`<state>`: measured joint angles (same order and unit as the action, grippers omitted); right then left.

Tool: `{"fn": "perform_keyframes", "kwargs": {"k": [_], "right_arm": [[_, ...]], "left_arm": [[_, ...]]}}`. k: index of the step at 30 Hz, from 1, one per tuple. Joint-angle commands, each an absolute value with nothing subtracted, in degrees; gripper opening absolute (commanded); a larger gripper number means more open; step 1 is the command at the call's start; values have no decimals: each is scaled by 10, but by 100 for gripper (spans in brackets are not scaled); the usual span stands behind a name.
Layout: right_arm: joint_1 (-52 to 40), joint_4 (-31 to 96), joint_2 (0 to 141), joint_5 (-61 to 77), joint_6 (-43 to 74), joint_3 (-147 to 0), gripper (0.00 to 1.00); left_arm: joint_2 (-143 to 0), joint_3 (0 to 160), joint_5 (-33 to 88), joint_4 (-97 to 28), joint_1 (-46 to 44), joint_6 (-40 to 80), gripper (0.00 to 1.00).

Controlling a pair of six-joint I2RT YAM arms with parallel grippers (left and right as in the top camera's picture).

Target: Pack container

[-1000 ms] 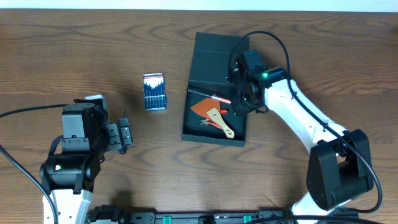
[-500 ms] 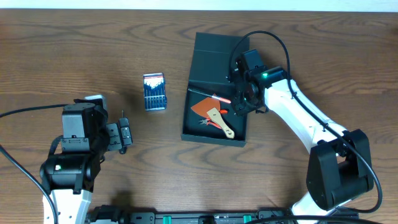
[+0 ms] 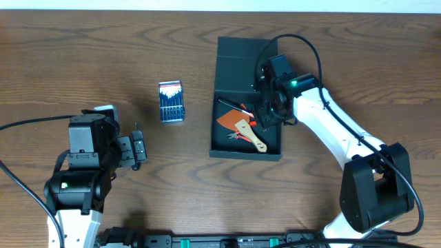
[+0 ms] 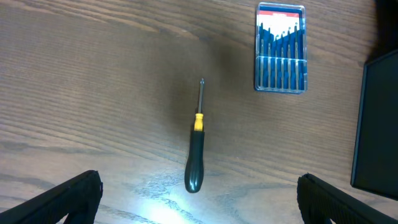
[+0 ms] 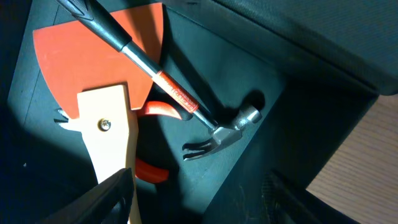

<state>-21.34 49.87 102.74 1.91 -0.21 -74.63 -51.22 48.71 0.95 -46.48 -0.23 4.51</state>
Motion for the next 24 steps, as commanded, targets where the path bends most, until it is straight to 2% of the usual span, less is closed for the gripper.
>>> {"fn": "perform_keyframes", "kwargs": {"k": [1,11,13,14,19,24], "right_arm": [[-206,499,1032,6,2,-752,68],[-207,515,1011,7,-5,-794,80],[-205,529,995,7,-5,-835,91],[-202,534,983,7,-4,-863,99],[-158,536,927,7,47,-979,99],[-88,552,898,7,84,-1032,99]], "left_arm": [[-511,500,9,-467,-4,48,99],[-507,502,9,-467,-4,48,98],[-501,512,9,-472,-4,48,99],[-500,522,12,-476,-4,40,99],[-537,627,21,-554,-4,29,98],[-646,756,25,-643,-4,68,98]]}}
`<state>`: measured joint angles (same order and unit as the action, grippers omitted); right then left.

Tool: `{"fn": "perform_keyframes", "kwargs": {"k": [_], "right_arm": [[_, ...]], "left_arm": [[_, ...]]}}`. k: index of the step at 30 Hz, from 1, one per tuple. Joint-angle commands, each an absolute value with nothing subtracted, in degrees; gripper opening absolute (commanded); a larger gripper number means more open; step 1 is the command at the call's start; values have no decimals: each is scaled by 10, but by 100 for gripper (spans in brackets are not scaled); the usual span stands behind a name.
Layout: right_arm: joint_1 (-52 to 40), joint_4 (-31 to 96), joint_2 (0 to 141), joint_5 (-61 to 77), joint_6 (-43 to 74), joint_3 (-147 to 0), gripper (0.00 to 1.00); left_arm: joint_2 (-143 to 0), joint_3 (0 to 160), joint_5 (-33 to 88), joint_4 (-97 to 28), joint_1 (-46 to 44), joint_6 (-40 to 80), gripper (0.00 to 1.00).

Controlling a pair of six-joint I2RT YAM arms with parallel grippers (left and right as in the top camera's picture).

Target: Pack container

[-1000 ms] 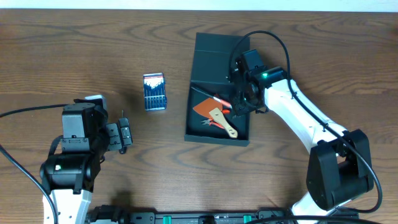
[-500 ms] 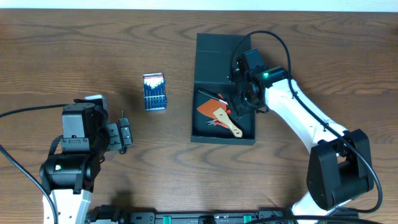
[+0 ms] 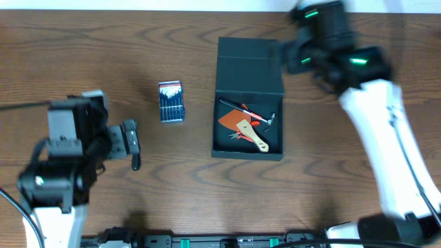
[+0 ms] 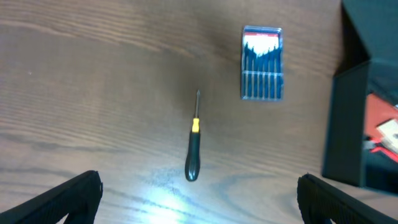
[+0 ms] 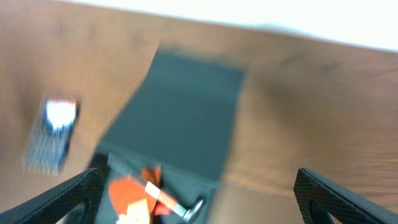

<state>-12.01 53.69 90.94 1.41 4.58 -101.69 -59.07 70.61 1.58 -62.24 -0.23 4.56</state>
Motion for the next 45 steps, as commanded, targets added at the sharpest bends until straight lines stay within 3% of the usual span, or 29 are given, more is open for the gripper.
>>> {"fn": "perform_keyframes", "kwargs": {"k": [1,16,31,45], "right_arm": [[-76,559,896,7,88,-1032,99],[44,664,964,7,90,-1031,99],[72,666,1065,8,80,-1030,99],[71,666,1080,11,72,-1030,99]], "left_arm": [[-672,777,28,-654,-5,77,98],[-1041,952,55,-618,-43,62,98],[-1176,952,19,-573,-111,90,99],[-1202,952,20,-511,-125,113,99]]}}
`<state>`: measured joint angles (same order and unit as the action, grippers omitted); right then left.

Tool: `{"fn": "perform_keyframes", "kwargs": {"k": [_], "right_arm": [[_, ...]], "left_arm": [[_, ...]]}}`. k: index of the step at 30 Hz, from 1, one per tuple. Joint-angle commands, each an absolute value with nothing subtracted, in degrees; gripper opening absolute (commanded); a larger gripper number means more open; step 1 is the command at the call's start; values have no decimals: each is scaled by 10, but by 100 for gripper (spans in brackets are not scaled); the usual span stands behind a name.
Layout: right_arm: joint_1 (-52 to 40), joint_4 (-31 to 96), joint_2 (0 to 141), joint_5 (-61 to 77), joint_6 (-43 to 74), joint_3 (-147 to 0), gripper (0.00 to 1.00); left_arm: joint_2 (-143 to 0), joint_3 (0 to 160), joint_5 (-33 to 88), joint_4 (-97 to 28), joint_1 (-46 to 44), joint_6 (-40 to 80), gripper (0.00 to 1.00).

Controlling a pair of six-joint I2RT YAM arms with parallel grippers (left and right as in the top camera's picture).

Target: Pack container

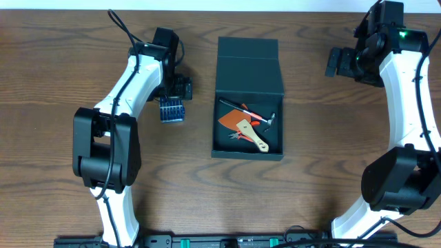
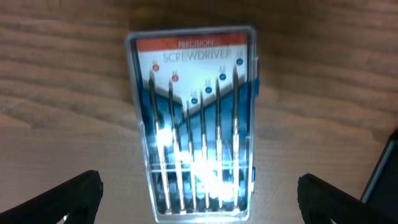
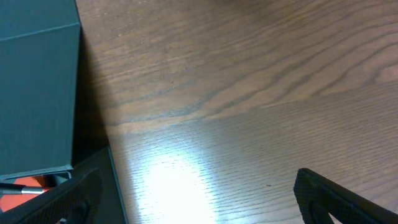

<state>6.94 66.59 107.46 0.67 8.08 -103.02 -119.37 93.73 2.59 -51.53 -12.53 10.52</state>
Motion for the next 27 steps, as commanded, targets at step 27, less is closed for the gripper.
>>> {"fn": "perform_keyframes", "kwargs": {"k": [27], "right_arm": [[72,667,1080,11,66,-1030,99]], "left_arm": [[-1274,952,19,-493,-124,108,98]]}}
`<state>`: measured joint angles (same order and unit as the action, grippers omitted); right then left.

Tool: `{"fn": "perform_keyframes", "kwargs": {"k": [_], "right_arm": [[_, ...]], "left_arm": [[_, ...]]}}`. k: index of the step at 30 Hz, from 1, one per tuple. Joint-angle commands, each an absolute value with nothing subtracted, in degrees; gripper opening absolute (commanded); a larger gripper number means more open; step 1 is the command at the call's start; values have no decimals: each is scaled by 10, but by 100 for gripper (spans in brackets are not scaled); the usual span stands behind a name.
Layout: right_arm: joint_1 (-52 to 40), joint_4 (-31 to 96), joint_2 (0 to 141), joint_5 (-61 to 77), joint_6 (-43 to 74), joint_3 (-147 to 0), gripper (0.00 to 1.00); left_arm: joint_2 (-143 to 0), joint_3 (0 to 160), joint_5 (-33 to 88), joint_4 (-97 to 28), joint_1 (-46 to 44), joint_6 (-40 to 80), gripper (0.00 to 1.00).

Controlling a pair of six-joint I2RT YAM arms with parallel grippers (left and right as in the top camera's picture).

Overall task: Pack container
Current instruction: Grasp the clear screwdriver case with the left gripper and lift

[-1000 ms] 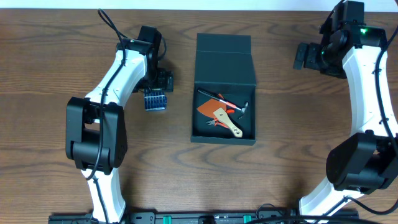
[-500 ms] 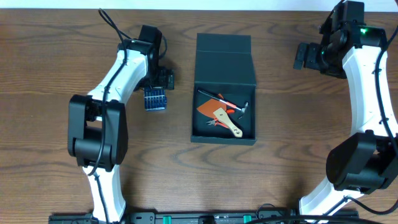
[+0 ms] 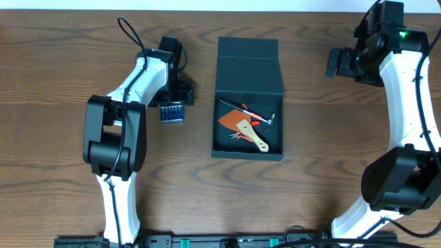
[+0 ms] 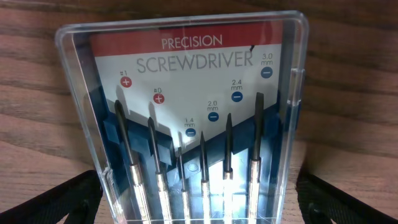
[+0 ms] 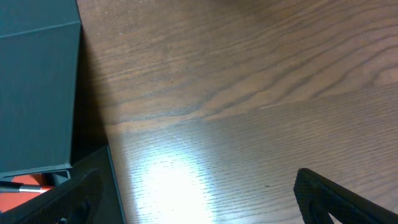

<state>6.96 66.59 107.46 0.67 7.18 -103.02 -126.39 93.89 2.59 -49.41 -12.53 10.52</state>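
A clear case of precision screwdrivers [image 4: 193, 124] lies on the wood table, left of the open black box [image 3: 213, 134]. My left gripper [image 4: 199, 208] is open low over the case, one finger outside each long side, with small gaps. From overhead the left gripper [image 3: 175, 96] covers the case's far end [image 3: 172, 112]. The box tray holds a small hammer [image 3: 260, 117], an orange scraper [image 3: 229, 121] and a wooden-handled tool [image 3: 252, 136]. My right gripper [image 3: 339, 62] is open over bare table, right of the box lid [image 3: 249, 65].
The box's dark wall [image 5: 37, 93] fills the left of the right wrist view, with wood table beside it. My right gripper [image 5: 199, 199] has nothing between its fingers. No loose screwdriver shows on the table from overhead.
My left gripper has come closer to the screwdriver case, which now fills its view between the open fingers. The right arm has not moved.
First my left gripper hung open over a loose black-handled screwdriver at the front left, my right gripper open in the box above the hammer. Then both were higher and away. Later the left was over the screwdriver case, the right at the far right; the loose screwdriver no longer showed.
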Motion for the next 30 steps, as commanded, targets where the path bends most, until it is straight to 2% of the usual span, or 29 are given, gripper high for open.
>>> {"fn": "perform_keyframes", "kwargs": {"k": [1,10,14,30], "right_arm": [[72,667,1080,11,66,-1030,99],[72,670,1080,11,61,-1030,99],[72,671,1080,11,61,-1030,99],[72,671,1080,11,59,-1030,99]], "left_arm": [[-1274,952,19,-491,-124,108,98],[-1274,952,19,-494,-124,109,100],[-1274,952,19,-495,-124,108,88],[-1274,952,19,-507,-124,109,75]]}}
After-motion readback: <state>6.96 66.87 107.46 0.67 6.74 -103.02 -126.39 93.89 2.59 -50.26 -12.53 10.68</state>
